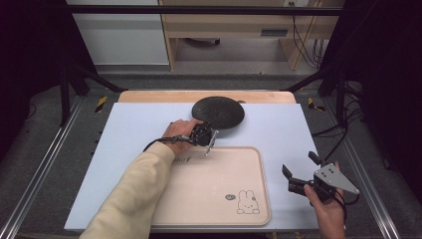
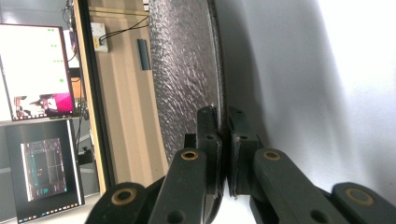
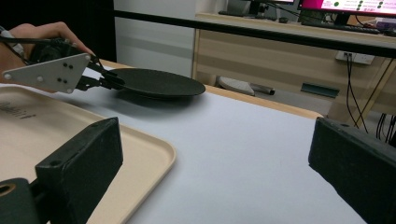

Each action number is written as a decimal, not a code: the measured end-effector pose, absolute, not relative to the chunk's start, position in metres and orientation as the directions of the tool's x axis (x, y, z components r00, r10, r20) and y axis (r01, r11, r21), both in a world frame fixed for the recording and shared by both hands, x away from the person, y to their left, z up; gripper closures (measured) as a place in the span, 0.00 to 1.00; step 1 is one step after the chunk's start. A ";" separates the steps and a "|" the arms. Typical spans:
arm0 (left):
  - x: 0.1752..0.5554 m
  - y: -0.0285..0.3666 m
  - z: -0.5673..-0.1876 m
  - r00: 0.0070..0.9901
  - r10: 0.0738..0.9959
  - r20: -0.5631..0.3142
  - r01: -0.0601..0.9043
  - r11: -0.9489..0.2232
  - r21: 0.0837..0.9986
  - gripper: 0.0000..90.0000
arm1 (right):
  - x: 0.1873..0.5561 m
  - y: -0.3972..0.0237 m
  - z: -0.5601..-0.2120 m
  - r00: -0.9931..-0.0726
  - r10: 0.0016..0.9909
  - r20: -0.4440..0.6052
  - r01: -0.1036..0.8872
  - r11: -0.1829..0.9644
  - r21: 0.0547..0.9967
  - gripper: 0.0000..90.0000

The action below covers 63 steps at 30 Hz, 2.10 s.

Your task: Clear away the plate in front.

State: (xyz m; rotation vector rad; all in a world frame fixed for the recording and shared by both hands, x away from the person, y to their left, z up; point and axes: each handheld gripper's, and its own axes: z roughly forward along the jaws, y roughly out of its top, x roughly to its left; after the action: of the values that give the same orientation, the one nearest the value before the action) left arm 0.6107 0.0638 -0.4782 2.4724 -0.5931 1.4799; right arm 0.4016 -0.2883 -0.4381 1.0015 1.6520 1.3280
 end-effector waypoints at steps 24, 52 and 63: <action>0.576 0.095 -0.459 0.356 -0.230 0.906 -0.452 -0.891 -0.048 0.93 | 0.401 -0.284 -0.438 -0.389 0.914 -0.113 0.108 0.167 0.980 0.04; 0.480 0.118 -0.446 0.259 -0.269 0.928 -0.584 -0.809 -0.072 0.93 | 0.400 -0.280 -0.436 -0.385 0.915 -0.124 0.101 0.175 0.979 0.04; 0.452 0.133 -0.452 0.246 -0.293 0.924 -0.610 -0.788 -0.087 0.93 | 0.401 -0.278 -0.437 -0.385 0.912 -0.139 0.101 0.191 0.976 0.04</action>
State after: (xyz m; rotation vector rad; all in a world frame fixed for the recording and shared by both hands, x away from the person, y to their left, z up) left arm 0.4516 0.1329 -0.4524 2.2334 -0.8376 1.5560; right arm 0.4006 -0.2784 -0.4369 0.9711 1.6697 1.2828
